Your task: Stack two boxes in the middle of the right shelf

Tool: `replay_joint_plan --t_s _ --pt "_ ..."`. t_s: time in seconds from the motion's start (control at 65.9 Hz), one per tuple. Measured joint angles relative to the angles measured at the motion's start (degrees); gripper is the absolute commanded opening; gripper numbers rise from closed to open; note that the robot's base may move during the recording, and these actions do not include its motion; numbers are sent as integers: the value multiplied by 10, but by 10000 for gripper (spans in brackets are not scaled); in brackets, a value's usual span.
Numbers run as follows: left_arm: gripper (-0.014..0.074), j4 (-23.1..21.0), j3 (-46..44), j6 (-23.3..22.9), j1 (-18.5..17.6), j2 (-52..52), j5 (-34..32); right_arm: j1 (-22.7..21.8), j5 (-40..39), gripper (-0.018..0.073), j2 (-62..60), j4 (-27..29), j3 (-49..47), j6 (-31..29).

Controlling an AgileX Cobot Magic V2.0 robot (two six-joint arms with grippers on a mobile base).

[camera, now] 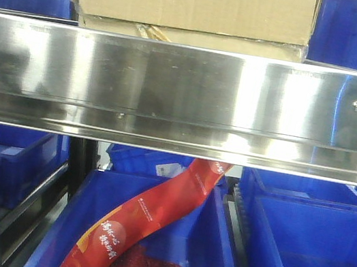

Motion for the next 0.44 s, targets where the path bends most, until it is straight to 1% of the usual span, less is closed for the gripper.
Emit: replay_joint_plan --t_s 0.44 --pt "-111 0 0 -1 0 -1 -6 0 0 -163 0 0 0 0"
